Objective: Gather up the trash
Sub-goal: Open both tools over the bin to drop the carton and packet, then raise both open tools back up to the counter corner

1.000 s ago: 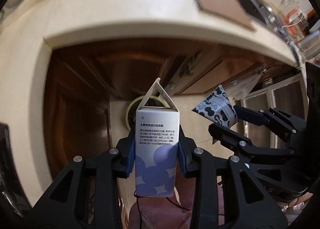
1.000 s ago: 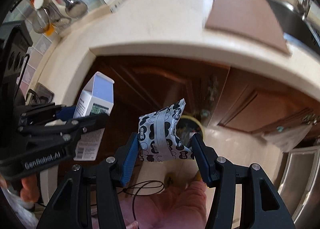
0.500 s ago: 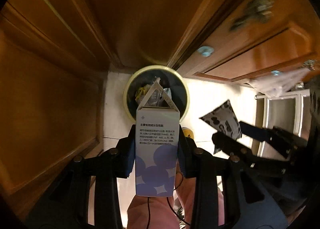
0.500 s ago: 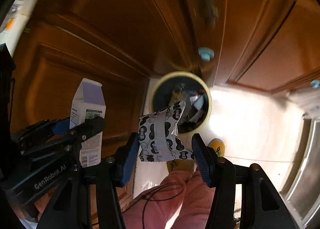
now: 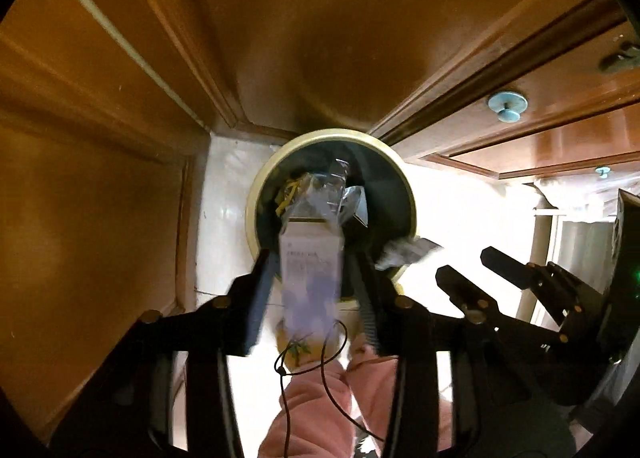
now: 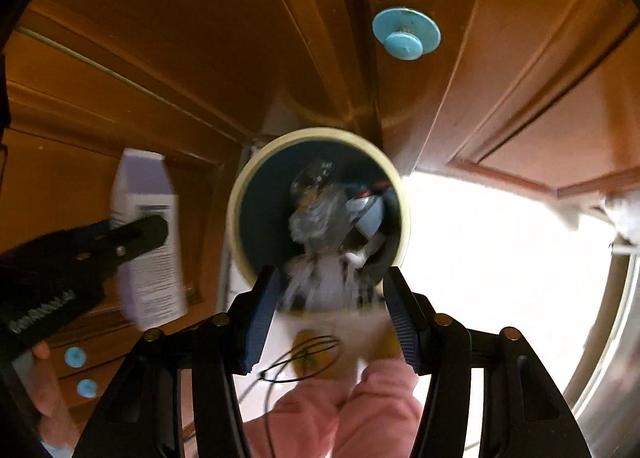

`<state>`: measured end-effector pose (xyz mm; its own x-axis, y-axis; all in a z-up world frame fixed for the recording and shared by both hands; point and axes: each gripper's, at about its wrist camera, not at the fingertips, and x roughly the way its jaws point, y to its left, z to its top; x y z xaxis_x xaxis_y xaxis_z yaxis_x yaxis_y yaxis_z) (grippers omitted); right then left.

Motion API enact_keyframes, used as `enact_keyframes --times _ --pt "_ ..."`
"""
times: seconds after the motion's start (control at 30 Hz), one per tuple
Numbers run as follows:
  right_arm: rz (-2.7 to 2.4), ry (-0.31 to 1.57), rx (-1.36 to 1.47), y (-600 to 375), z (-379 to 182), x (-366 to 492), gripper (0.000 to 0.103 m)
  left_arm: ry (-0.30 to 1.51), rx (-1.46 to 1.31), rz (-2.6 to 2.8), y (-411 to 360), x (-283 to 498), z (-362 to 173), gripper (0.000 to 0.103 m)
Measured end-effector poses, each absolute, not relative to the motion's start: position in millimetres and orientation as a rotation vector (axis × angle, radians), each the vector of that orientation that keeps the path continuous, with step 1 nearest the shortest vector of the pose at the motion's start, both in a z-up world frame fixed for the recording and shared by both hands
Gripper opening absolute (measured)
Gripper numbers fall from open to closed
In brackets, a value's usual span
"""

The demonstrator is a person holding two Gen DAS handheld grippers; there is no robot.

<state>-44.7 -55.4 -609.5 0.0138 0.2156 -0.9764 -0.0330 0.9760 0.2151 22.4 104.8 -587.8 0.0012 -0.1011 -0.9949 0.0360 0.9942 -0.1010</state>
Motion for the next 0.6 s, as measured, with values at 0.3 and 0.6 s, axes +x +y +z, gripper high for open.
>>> enact_keyframes --times 0.3,0.6 --pt "0.230 1.518 0.118 -54 -607 -48 0.073 1.584 0.021 -0.175 79 37 -585 0.061" --pt "0.261 1.535 0.129 -53 -570 -54 0.073 1.565 0.026 -0.160 75 33 -532 0.061"
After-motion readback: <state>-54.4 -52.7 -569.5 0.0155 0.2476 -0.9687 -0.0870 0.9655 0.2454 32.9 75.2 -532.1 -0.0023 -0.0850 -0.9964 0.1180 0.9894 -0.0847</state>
